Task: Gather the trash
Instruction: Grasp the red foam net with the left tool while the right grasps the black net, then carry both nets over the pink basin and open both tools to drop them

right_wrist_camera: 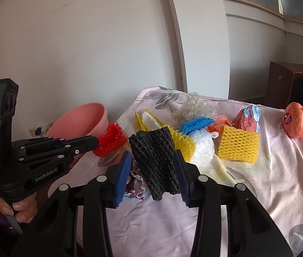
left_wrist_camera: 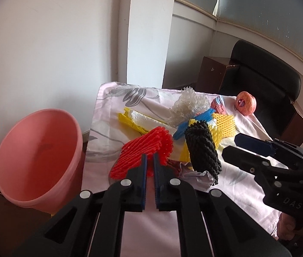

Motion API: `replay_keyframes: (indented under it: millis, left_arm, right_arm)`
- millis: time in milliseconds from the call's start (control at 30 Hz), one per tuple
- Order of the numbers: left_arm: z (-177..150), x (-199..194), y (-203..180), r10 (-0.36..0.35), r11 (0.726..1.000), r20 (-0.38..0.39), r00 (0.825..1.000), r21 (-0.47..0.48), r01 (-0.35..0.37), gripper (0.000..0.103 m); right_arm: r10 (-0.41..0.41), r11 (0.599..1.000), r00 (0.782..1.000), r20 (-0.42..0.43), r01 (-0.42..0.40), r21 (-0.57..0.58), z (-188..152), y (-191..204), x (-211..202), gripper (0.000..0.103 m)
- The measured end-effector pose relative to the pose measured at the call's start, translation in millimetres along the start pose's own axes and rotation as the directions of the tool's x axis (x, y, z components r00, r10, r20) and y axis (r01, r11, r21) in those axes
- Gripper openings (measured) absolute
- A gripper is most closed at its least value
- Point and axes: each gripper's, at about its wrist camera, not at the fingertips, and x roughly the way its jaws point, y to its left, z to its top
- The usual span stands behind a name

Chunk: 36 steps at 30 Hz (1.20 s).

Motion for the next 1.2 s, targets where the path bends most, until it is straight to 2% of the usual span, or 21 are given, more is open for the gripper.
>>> replay_keyframes:
  millis: [67,167,267,367,567,833,1000,1200]
  left_arm:
    - [0.9,-5.4,4.0,-0.003,1.000,0.011,1.000,-0.009,0.004,0.005]
    - [2.5,-10.9,8.9,-0.011,1.000,0.026,1.000,-0.013,0.011,0.005]
    - [4.6,-14.5,14.7,-0.021,1.000,0.039,0.999,-0.021,0.022,0.005]
    - [7.0,-17.2,20.4,-0.031,0.999,0.053,0.998,-0.026,0.033,0.005]
    - [10.3,-25.8,32.4,-0.038,0.998,0.089,0.995,-0.050,0.043,0.005]
    - [17.9,-45.7,59.7,0.040,0.996,0.164,0.986,-0.091,-0.025,0.005]
    - [19.6,-55.1,86.0,0.105,0.987,0.181,0.978,-0.140,-0.080,0.005]
    - [14.2,-54.3,117.9,0.173,0.968,0.151,0.973,-0.207,-0.140,0.005]
  right_arm:
    - [0.019,1.000,1.000,-0.018,-0.019,0.006,3.5,2.1,7.1,0.032]
    - [0.024,1.000,0.999,-0.038,-0.023,0.020,7.5,4.2,17.7,0.030]
    - [0.019,1.000,0.997,-0.070,-0.018,0.022,7.7,5.9,27.6,0.018]
    - [0.010,1.000,0.996,-0.085,-0.008,0.025,7.0,4.9,31.7,0.012]
    - [0.021,0.999,0.999,-0.042,-0.020,0.025,19.5,6.8,18.1,0.011]
    - [0.116,0.993,0.993,0.023,-0.116,-0.001,63.0,27.1,17.8,0.011]
    - [0.239,0.971,0.971,0.007,-0.239,0.010,85.5,49.2,41.9,0.011]
    - [0.353,0.935,0.935,-0.042,-0.353,0.021,99.0,81.5,91.8,0.011]
